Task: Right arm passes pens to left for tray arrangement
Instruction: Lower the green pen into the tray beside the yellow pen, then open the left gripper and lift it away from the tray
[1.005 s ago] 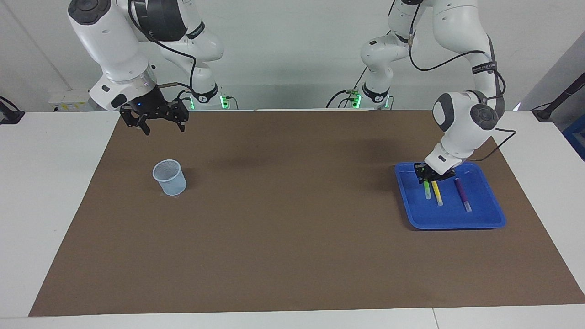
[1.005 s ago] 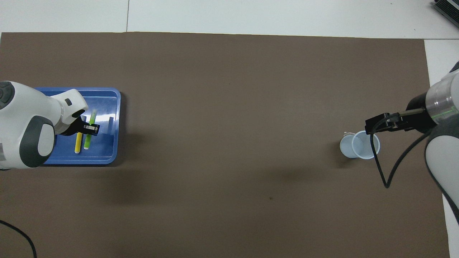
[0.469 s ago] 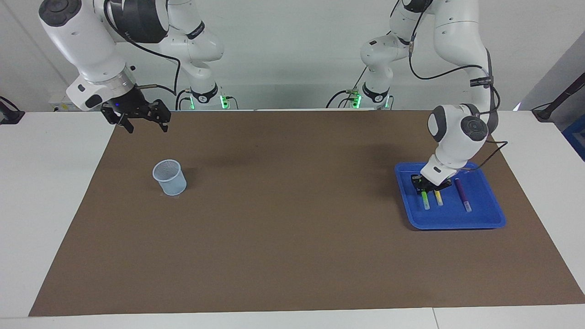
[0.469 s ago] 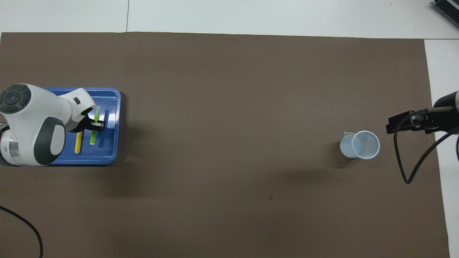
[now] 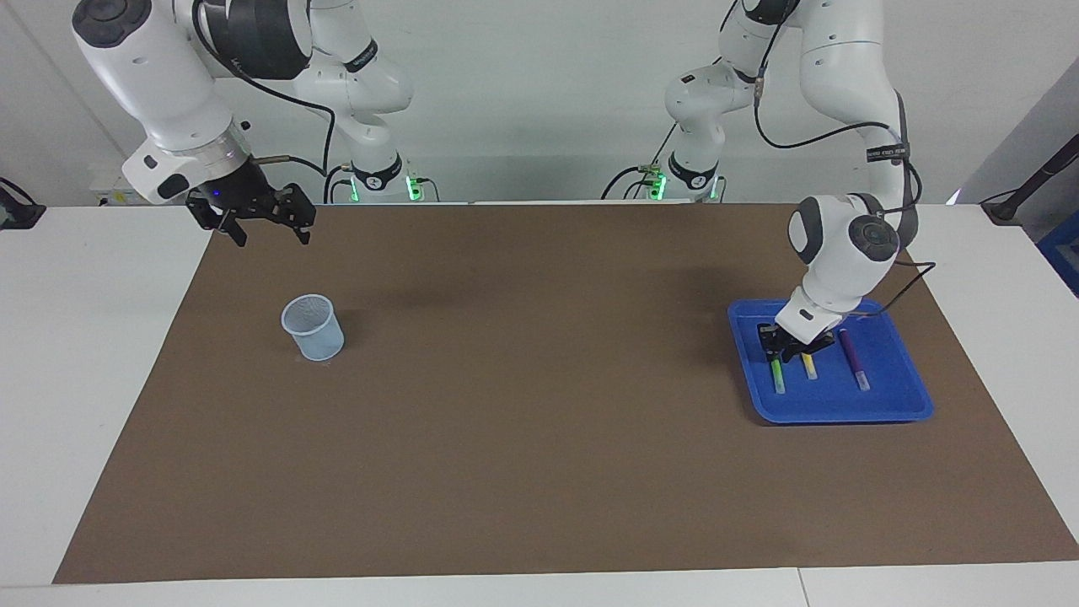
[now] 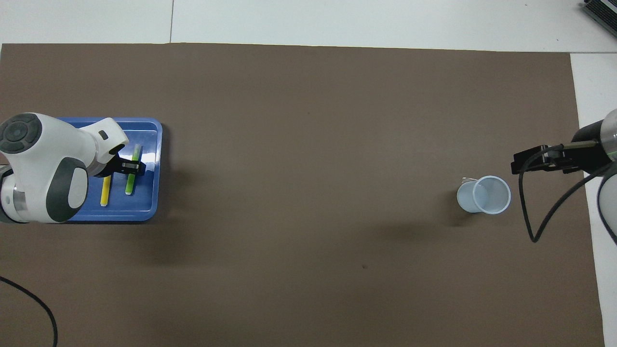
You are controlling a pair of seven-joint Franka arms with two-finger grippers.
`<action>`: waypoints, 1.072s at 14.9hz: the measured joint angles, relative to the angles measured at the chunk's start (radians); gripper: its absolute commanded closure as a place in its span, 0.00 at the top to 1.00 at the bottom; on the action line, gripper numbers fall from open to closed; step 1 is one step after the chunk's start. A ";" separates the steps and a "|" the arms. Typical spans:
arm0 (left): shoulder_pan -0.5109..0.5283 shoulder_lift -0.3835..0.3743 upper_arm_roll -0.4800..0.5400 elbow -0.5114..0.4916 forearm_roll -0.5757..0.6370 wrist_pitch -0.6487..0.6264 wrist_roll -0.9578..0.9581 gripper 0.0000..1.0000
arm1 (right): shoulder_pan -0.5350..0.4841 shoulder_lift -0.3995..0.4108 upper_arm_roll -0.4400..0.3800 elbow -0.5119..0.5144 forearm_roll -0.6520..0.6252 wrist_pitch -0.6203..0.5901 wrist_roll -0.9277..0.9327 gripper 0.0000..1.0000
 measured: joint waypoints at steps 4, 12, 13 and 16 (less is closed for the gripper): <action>0.000 0.000 0.000 0.007 0.000 -0.002 0.000 1.00 | 0.000 -0.002 0.000 0.000 -0.001 -0.014 0.000 1.00; 0.000 -0.009 -0.006 0.139 0.000 -0.189 -0.012 1.00 | -0.001 -0.021 -0.007 0.012 -0.004 -0.040 0.000 1.00; 0.000 -0.018 -0.006 0.163 0.000 -0.225 -0.015 1.00 | -0.001 -0.021 -0.008 0.012 -0.004 -0.040 0.000 1.00; 0.000 -0.060 -0.007 0.238 0.000 -0.332 -0.017 1.00 | -0.002 -0.021 -0.009 0.012 -0.004 -0.040 0.000 1.00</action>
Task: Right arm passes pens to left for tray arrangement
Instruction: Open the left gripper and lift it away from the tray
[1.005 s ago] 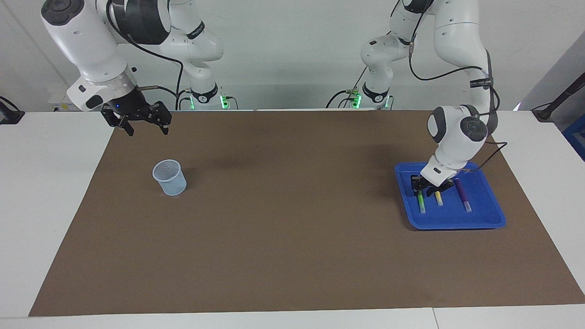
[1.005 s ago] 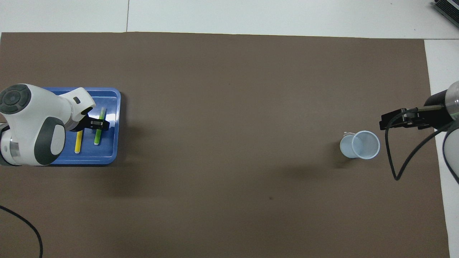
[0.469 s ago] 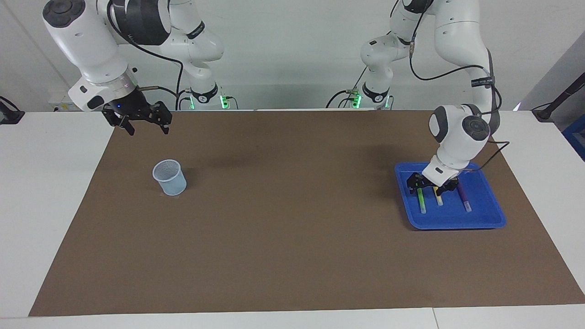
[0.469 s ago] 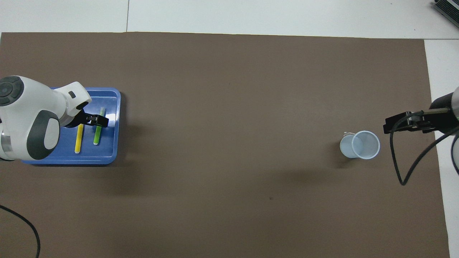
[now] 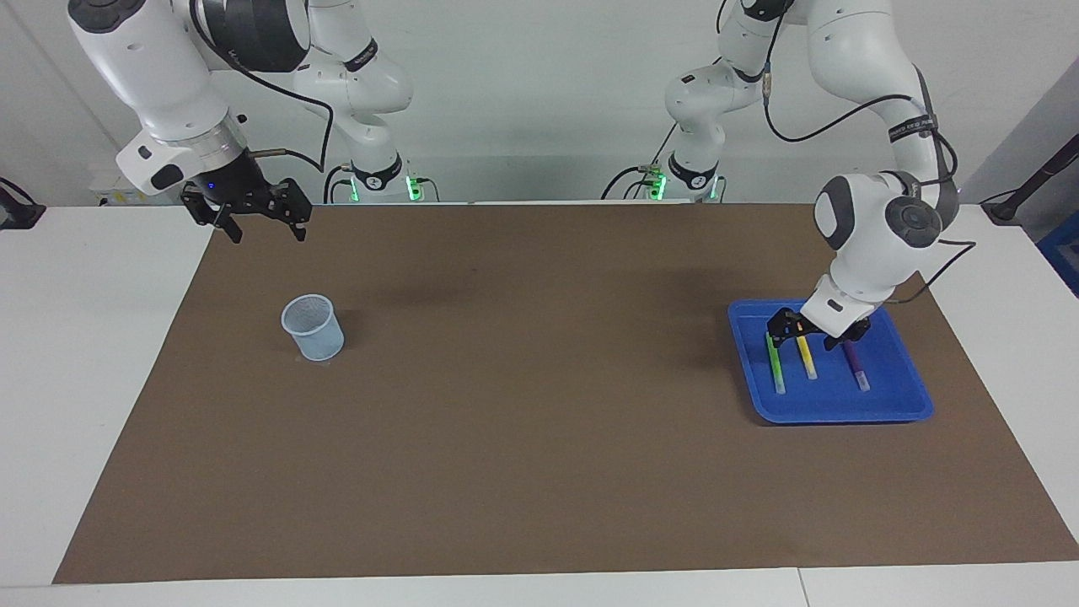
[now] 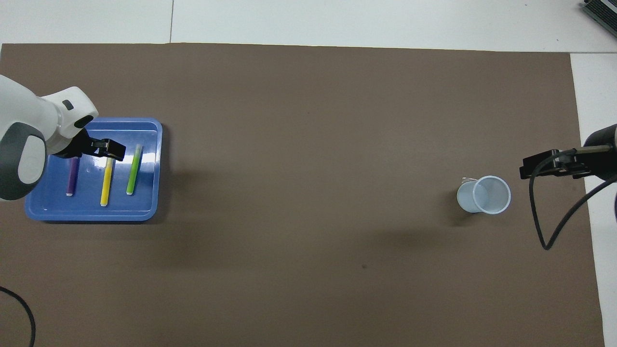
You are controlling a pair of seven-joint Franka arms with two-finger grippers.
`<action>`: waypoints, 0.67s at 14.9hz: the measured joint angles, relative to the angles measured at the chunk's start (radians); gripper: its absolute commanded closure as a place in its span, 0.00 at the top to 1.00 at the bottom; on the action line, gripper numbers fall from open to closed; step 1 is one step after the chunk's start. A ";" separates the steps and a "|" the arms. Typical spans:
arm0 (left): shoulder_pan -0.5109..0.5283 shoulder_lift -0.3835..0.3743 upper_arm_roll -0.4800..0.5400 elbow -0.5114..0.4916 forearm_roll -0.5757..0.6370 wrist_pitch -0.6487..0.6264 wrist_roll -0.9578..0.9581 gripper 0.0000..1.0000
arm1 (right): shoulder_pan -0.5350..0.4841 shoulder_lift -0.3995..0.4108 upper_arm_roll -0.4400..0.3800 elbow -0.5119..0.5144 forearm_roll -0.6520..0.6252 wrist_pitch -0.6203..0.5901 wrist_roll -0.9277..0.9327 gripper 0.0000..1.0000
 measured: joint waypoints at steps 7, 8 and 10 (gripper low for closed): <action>-0.003 -0.080 -0.025 0.155 -0.008 -0.186 -0.024 1.00 | 0.000 0.000 0.000 0.000 0.000 0.000 0.000 1.00; -0.003 -0.091 -0.025 0.163 -0.008 -0.195 -0.026 1.00 | 0.000 0.000 0.000 0.000 0.000 0.000 0.000 1.00; -0.003 -0.121 -0.024 0.169 -0.008 -0.226 -0.029 1.00 | 0.000 0.000 0.000 0.000 0.000 0.000 0.000 1.00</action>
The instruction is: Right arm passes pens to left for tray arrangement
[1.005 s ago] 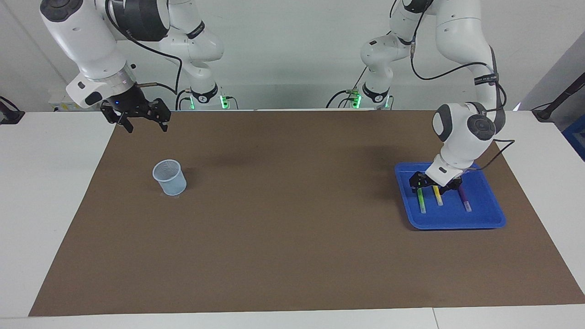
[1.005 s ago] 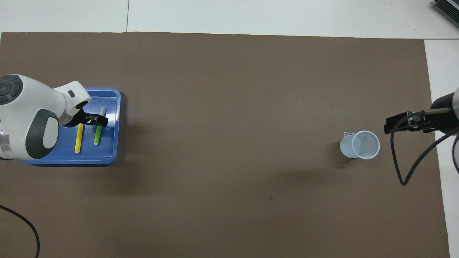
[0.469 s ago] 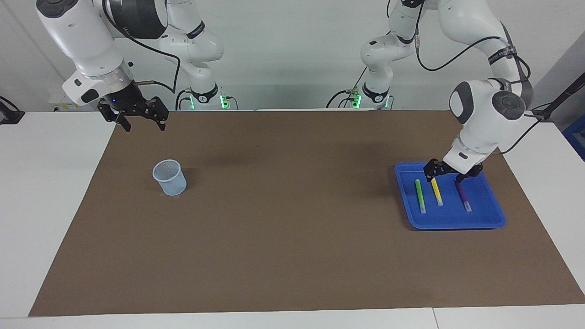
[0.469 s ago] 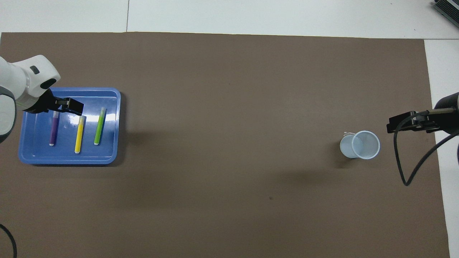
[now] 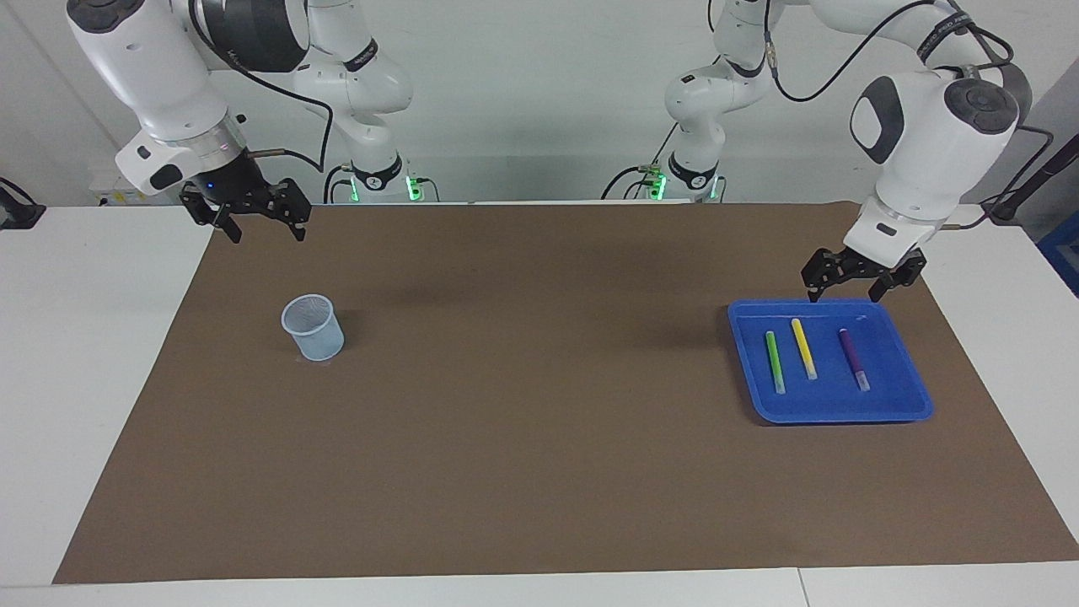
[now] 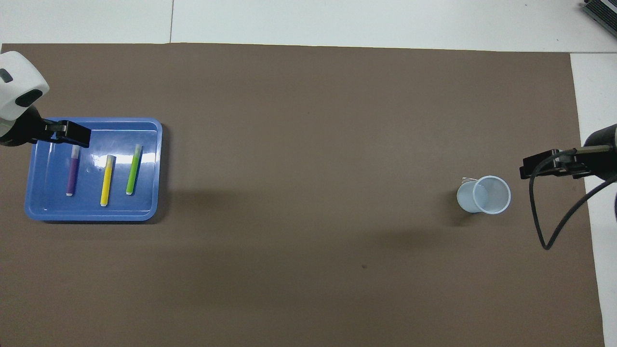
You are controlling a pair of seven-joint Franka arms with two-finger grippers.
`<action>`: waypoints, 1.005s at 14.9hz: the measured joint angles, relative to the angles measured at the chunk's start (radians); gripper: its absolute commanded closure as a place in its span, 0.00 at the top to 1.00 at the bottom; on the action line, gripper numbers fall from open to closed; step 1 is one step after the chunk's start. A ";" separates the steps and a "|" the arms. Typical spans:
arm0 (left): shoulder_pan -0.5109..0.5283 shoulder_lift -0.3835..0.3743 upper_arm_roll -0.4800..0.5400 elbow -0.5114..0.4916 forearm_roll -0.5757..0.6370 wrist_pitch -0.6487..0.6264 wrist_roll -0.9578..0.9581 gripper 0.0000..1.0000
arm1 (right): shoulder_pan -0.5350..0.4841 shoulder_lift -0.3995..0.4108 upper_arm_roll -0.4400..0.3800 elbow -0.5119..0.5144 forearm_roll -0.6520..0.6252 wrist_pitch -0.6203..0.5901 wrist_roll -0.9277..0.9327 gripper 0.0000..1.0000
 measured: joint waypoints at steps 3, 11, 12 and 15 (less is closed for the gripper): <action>0.000 -0.047 0.007 0.002 -0.031 -0.052 -0.005 1.00 | 0.000 0.000 0.000 0.000 0.000 0.000 0.000 1.00; -0.371 -0.130 0.450 0.099 -0.123 -0.236 -0.011 1.00 | 0.000 0.000 0.000 0.000 0.000 0.000 0.000 1.00; -0.378 -0.136 0.459 0.105 -0.126 -0.242 -0.011 1.00 | 0.000 0.000 0.000 0.000 0.000 0.000 0.000 1.00; -0.380 -0.141 0.456 0.121 -0.138 -0.244 -0.014 1.00 | 0.000 0.000 0.000 0.000 0.000 0.000 0.000 1.00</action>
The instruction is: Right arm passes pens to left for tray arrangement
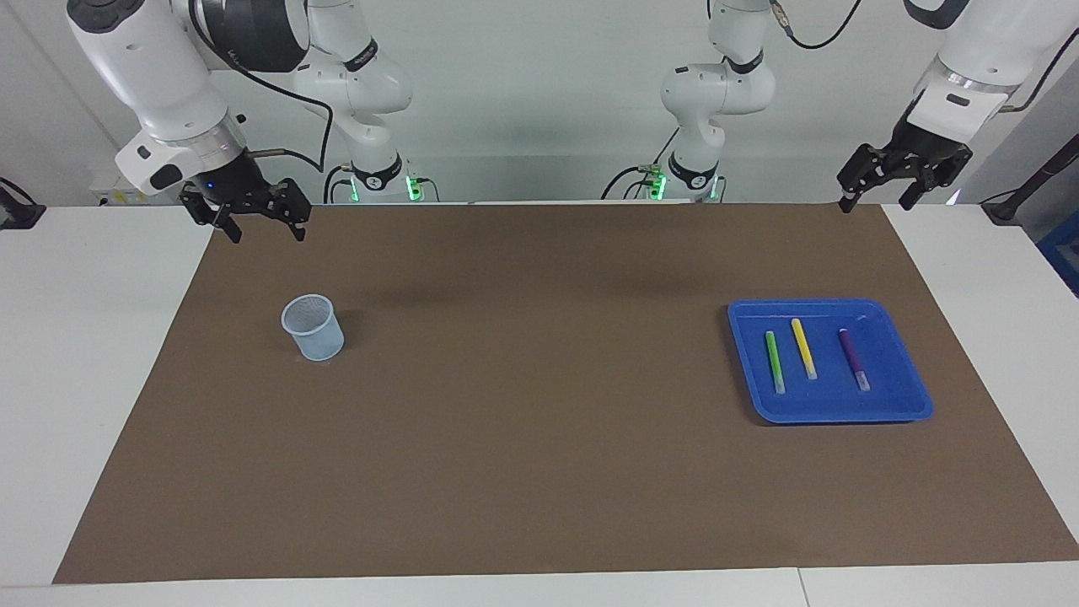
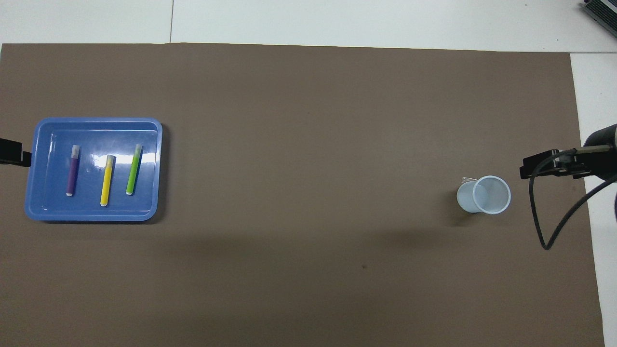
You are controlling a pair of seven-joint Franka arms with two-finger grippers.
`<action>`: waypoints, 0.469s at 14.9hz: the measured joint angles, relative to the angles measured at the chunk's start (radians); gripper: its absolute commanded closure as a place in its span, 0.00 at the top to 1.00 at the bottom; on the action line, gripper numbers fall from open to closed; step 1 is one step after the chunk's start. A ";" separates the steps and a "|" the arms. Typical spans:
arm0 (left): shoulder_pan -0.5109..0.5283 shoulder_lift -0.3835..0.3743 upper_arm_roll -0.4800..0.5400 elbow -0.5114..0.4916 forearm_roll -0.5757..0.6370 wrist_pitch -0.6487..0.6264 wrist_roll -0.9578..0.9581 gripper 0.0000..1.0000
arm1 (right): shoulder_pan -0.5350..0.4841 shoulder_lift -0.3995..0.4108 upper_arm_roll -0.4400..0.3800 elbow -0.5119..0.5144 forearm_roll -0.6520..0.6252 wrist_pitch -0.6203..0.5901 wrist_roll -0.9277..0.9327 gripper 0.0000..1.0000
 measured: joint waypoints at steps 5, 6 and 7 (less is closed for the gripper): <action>0.052 0.000 -0.091 -0.017 -0.002 0.001 -0.005 1.00 | 0.000 0.000 0.000 0.000 0.000 0.000 0.000 1.00; 0.053 -0.001 -0.101 -0.026 -0.002 -0.004 -0.007 1.00 | 0.000 0.000 0.000 0.000 0.000 0.000 0.000 1.00; 0.053 -0.002 -0.104 -0.033 -0.002 -0.017 -0.007 1.00 | 0.000 0.000 0.000 0.000 0.000 0.000 0.000 1.00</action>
